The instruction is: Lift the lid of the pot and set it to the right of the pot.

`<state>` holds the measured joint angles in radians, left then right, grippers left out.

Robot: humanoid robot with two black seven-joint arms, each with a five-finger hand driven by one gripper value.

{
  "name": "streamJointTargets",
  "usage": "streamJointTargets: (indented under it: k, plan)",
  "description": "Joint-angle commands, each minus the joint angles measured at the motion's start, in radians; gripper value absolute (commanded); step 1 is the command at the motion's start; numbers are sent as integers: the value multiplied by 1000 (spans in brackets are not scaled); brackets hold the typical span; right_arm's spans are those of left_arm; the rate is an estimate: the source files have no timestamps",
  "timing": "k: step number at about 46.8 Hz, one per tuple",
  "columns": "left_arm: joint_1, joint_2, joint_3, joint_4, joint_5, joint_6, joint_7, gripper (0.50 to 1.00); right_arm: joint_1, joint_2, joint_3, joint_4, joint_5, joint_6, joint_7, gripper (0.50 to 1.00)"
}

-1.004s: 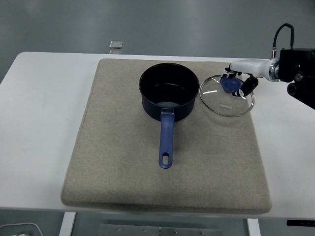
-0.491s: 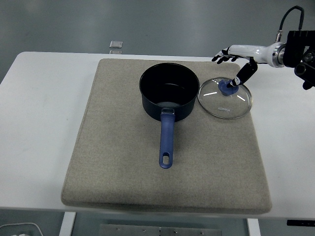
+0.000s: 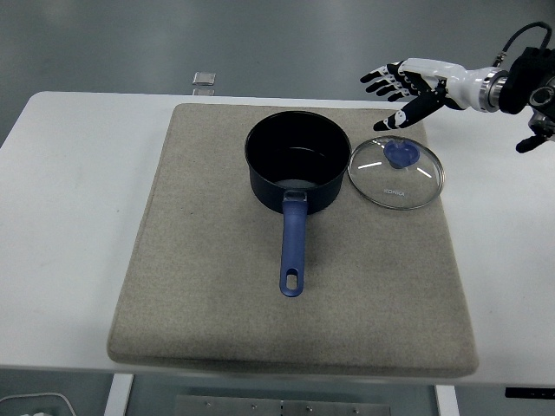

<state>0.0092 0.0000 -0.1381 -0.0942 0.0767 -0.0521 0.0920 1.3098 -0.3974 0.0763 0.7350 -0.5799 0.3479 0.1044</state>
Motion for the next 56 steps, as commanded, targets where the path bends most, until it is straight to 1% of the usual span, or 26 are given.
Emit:
streamJointTargets:
  k: [1,5,14,18,22,30,35,44,50,56]
  plan:
    - [0,0,0,-1,0,0,0,1000,-18,11,2,-13,63,-3,1,901]
    - [0,0,0,1,0,0,0,1000,-30,15,19,-19,130,0,6,901]
    - [0,0,0,1,0,0,0,1000,-86,26,115,-23,314,5,-2,903]
    - [0,0,0,-1,0,0,0,1000,-107,41,134,-34,402,8,-6,903]
    - [0,0,0,1,0,0,0,1000,-116,54,137,-45,506,26,-8,903]
    - [0,0,0,1,0,0,0,1000,-138,75,137,-59,731,19,-64,903]
    - [0,0,-1,1,0,0,0,1000,-147,81,139,-74,836,13,-77,903]
    - [0,0,0,1,0,0,0,1000,-170,80,140,-88,969,26,-77,907]
    - [0,0,0,-1,0,0,0,1000,-182,77,142,-89,976,43,-58,915]
    - [0,0,0,1,0,0,0,1000,-185,75,178,-86,965,48,-58,915]
